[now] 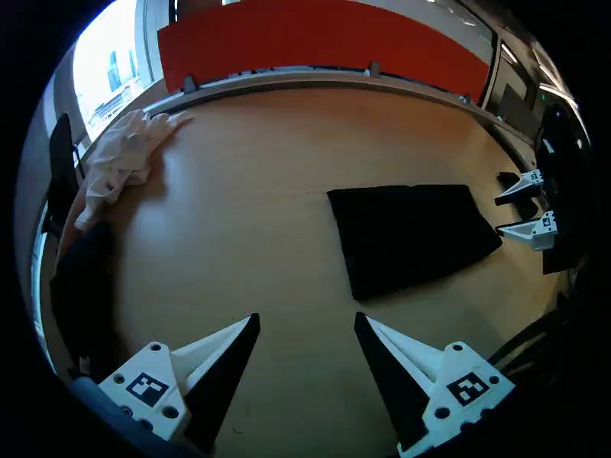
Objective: Fold towel
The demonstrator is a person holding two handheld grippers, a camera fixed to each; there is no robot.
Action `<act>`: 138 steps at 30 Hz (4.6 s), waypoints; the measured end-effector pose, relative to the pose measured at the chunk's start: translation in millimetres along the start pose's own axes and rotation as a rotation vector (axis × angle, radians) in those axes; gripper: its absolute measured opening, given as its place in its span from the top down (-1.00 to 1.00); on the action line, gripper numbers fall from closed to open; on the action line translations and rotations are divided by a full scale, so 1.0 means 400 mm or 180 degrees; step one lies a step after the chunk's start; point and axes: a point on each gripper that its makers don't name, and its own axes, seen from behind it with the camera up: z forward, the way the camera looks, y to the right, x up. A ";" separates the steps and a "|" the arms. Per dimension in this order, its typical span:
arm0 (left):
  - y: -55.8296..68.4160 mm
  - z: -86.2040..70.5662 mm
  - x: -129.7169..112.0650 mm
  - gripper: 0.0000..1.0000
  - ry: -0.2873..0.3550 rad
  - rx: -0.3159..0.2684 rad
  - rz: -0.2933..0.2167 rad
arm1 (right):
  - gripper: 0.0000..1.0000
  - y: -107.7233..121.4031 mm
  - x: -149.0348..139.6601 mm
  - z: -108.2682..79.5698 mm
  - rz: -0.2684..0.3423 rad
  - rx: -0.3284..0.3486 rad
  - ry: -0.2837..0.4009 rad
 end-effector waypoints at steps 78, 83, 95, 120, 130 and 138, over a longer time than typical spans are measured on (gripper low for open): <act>-0.049 -0.059 -0.051 -0.84 -0.0020 0.0121 -0.0120 | 0.90 0.042 0.081 -0.172 -0.0302 -0.0068 0.0092; -0.047 -0.057 -0.045 -0.84 -0.0014 0.0120 -0.0113 | 0.90 0.059 0.091 -0.195 -0.0335 -0.0119 0.0116; -0.045 -0.055 -0.039 -0.84 -0.0008 0.0125 -0.0110 | 0.90 0.097 0.125 -0.253 -0.0431 -0.0239 0.0184; -0.030 -0.056 -0.032 -0.84 0.0012 0.0095 -0.0127 | 0.90 0.041 0.177 -0.251 -0.0643 -0.0083 0.0273; -0.032 -0.064 -0.022 -0.84 0.0047 0.0087 -0.0132 | 0.90 -0.057 0.208 -0.184 -0.0789 0.0180 0.0279; -0.041 -0.077 -0.027 -0.84 0.0063 0.0101 -0.0154 | 0.90 -0.131 0.206 -0.140 -0.0878 0.0391 0.0231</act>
